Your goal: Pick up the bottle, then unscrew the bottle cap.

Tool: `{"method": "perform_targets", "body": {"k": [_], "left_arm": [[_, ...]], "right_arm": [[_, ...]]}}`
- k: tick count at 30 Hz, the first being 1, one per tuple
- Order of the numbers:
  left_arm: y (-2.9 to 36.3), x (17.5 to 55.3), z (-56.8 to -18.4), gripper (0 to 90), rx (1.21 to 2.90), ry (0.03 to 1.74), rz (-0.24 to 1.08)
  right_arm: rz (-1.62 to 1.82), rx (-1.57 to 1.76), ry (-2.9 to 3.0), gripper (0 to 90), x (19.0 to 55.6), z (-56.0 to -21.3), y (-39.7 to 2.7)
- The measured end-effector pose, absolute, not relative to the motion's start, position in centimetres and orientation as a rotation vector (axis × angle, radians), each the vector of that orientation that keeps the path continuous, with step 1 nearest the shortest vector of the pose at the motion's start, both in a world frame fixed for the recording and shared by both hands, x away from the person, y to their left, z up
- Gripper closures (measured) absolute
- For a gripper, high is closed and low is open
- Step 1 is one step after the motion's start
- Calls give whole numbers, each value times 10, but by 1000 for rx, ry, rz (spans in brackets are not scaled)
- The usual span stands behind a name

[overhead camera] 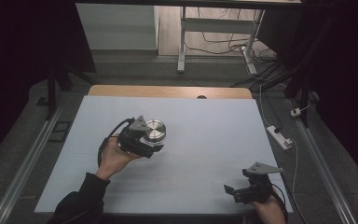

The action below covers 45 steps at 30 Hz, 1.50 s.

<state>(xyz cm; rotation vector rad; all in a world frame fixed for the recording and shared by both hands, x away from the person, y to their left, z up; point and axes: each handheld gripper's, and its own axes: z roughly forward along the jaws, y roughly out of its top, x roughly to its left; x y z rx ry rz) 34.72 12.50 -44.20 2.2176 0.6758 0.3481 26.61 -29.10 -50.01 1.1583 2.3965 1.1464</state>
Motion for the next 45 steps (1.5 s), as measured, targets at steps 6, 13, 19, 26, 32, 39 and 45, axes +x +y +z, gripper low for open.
{"method": "perform_targets", "body": {"k": [6,13,19,26,32,39,45], "left_arm": [[110,348,-439,155,2231,639,342],[97,348,-437,155,2229,597,319],[91,347,-437,155,2227,569,294],[91,346,-440,155,2236,569,293],[95,345,-441,155,2229,580,294],[99,343,-444,155,2213,601,294],[99,342,-445,155,2208,599,293]], "right_arm": [[1149,1161,2396,0,266,-500,-291],[1148,1161,2397,0,266,-500,-291],[1149,1161,2397,0,266,-500,-291],[1147,1159,2393,0,266,-500,-292],[1145,1176,2367,0,266,-499,-292],[1162,1145,2357,0,264,-492,-287],[1188,1104,2364,0,264,-486,-280]]}}
